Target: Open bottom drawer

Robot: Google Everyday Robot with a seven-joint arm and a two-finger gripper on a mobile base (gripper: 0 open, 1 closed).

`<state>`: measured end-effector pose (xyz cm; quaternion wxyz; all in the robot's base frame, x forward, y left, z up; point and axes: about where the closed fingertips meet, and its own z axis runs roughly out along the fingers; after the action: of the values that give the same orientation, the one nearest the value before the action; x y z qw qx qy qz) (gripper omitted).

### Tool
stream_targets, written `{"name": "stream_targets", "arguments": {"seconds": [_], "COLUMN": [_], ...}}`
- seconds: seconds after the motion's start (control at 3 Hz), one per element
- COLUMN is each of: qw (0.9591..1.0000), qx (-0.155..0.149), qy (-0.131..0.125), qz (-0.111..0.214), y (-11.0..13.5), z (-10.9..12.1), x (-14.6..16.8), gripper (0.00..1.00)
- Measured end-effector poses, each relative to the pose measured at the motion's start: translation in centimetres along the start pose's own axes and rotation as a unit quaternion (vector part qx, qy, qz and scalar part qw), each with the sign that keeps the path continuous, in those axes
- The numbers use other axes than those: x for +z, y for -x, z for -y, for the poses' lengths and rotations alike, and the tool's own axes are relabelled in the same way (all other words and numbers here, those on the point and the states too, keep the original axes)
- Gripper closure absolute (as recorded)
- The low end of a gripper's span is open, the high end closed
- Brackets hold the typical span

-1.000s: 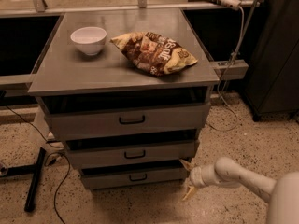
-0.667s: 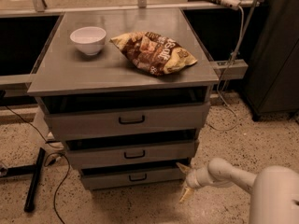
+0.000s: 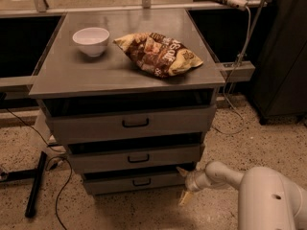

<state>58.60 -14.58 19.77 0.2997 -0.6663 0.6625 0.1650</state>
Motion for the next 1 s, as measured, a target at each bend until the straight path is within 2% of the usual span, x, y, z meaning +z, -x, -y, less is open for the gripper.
{"name": "stream_targets", "arguments": {"seconds": [0.67, 1.0], "qw": [0.9993, 0.9983], "qx": [-0.031, -0.041], "qy": [-0.022, -0.04], "qz": [-0.001, -0.007], "y": [0.6, -0.1], "z": [2.7, 3.7], "x": [2.6, 3.6], "gripper": [0.0, 0.0]}}
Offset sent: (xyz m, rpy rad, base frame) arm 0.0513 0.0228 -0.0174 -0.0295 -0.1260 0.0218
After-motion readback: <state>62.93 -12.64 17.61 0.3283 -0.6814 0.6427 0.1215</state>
